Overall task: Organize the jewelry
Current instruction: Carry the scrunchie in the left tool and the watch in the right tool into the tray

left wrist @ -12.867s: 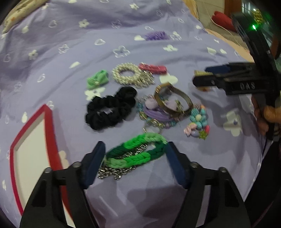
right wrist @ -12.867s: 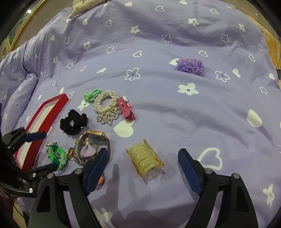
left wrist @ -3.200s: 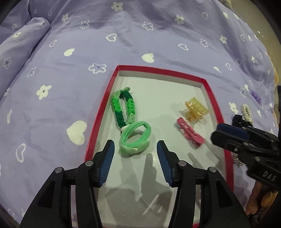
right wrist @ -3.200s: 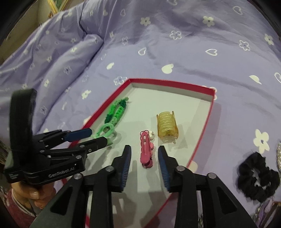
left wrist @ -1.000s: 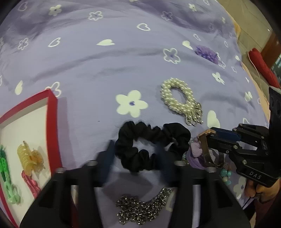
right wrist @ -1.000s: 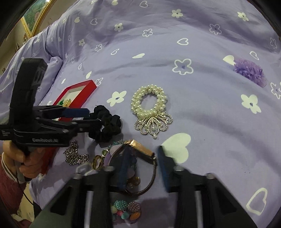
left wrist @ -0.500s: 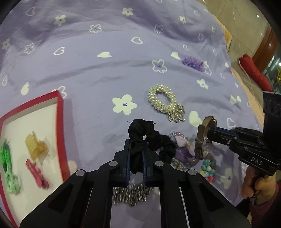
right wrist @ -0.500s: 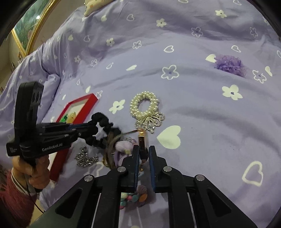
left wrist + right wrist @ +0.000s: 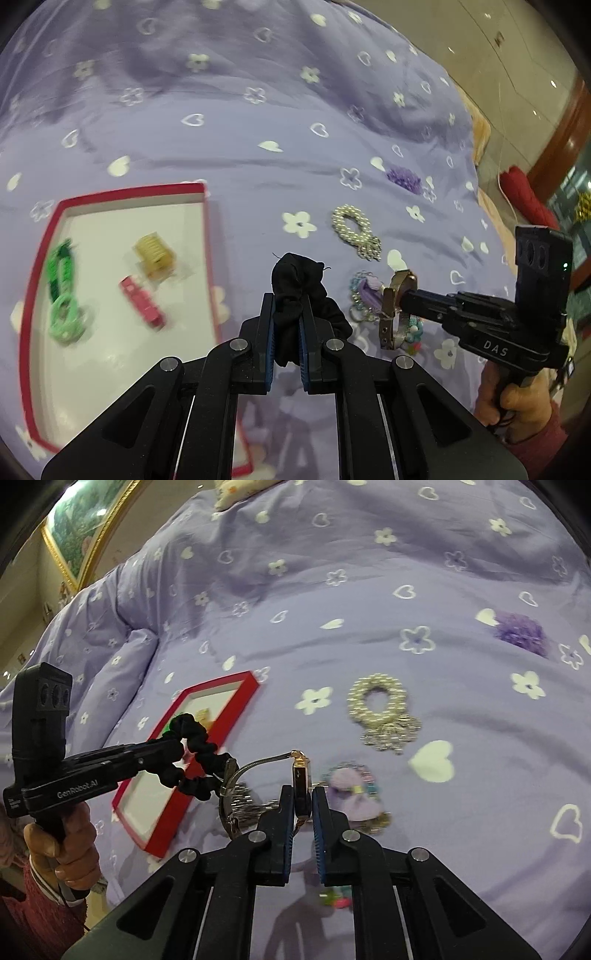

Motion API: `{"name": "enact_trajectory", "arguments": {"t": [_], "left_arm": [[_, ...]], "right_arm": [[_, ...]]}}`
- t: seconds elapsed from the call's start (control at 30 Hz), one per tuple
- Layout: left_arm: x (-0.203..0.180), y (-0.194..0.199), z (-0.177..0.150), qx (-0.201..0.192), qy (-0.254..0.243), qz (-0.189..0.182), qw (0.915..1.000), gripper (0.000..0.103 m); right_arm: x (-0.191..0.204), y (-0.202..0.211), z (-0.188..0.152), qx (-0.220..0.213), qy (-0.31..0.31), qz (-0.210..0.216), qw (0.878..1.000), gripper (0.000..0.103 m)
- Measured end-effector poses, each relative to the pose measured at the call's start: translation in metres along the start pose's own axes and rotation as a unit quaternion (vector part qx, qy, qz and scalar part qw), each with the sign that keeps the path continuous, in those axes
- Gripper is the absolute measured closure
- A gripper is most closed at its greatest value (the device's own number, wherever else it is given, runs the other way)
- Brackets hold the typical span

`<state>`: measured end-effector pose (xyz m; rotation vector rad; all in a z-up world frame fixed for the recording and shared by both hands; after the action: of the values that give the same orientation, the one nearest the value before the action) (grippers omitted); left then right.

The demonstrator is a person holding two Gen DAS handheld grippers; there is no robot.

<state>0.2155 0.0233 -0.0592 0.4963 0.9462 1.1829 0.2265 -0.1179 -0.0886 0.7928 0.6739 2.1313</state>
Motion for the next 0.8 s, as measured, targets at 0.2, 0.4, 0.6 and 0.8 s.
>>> {"name": "enact_trajectory", "arguments": {"t": [0.2, 0.4, 0.6, 0.8], "left_arm": [[0.034, 0.023, -0.009, -0.016, 0.044, 0.006, 0.9989, 0.094], [0.071, 0.043, -0.020, -0.030, 0.080, 0.022, 0.9961, 0.094], [0.102, 0.056, -0.026, -0.040, 0.112, 0.036, 0.9923, 0.094], [0.125, 0.064, -0.031, -0.047, 0.132, 0.043, 0.9892, 0.094]], "right_arm": [[0.034, -0.011, 0.002, 0.007, 0.022, 0.019, 1.000, 0.094], [0.070, -0.025, 0.006, 0.015, 0.046, 0.040, 0.998, 0.094], [0.103, -0.039, 0.011, 0.022, 0.071, 0.057, 0.996, 0.094], [0.130, -0.053, 0.018, 0.029, 0.087, 0.068, 0.993, 0.094]]}}
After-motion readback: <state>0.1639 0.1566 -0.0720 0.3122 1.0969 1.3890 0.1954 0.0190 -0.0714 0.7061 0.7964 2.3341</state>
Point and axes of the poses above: each gripper's, at about its wrist camera, not at the fingertips, and y roughly against the way its jaws point, x to its left, z to its top, the point moved 10 cm from there along -y, roughly the way its jaws point, and after that the axes turned 7 degrees about y, right-handed, at the moved point
